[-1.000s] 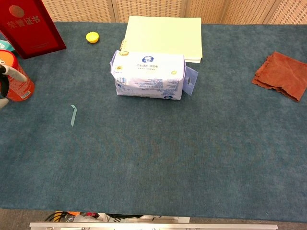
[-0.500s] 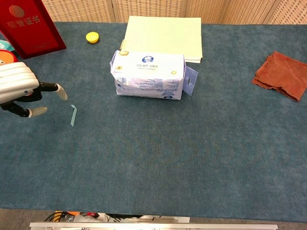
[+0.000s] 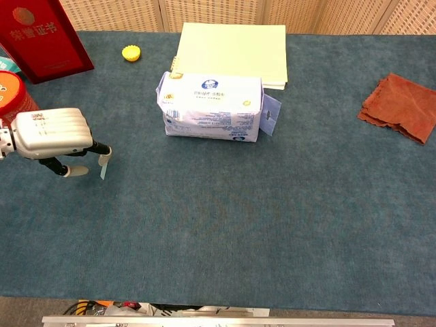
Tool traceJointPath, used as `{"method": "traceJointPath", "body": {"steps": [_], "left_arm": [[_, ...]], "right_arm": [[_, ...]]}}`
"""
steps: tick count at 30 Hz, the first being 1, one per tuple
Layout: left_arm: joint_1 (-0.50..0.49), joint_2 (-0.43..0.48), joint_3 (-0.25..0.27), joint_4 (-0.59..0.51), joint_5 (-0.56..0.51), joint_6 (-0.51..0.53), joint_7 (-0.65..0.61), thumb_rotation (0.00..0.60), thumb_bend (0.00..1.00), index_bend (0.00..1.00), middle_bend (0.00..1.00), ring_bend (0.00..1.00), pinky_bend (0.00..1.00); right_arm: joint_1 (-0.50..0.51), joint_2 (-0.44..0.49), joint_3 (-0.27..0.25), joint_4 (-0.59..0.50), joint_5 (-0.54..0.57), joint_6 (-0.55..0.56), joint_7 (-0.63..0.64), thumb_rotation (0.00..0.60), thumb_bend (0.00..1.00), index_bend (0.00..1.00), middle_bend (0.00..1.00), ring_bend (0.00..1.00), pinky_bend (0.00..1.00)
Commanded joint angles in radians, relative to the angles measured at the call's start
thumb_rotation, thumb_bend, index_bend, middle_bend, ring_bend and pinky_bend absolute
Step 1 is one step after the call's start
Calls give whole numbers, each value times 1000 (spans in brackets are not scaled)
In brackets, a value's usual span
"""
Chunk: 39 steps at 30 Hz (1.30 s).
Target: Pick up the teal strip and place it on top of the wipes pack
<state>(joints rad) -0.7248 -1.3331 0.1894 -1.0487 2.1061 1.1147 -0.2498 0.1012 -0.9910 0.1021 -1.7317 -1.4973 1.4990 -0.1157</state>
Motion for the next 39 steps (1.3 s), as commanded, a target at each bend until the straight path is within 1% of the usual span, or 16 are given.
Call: {"method": "traceJointPath", "body": {"steps": [1,8,12,23,35,39], "left_arm": [[-18,-31,7,35,-4,13,-10,600,285,437,1000,956,901],[-52,-81,11,97,-23,43,-47,600,281,437,1000,956,901],[-66,-92,19,109,-32,55,-58,600,280,437,1000,956,901],[-84,-130,69,161,-35,52,-36,600,280,433,1000,956,901],[-84,-143,106,214,-55,71,-56,600,280,433,1000,956,901],[-75,-145,118,229,-64,80,-67,600,280,432,1000,956,901]], "right_arm": [[-2,0,0,-2,5,1,-5,600,260,303,371,277,325],[-8,8,2,-12,11,10,-14,600,260,304,371,279,325],[-11,10,2,-12,16,12,-14,600,260,304,371,286,325],[-16,10,4,-11,22,17,-13,600,260,304,371,286,325],[-24,12,5,-22,20,32,-27,600,260,304,371,288,325],[-24,12,6,-25,18,34,-33,600,260,304,371,298,352]]}}
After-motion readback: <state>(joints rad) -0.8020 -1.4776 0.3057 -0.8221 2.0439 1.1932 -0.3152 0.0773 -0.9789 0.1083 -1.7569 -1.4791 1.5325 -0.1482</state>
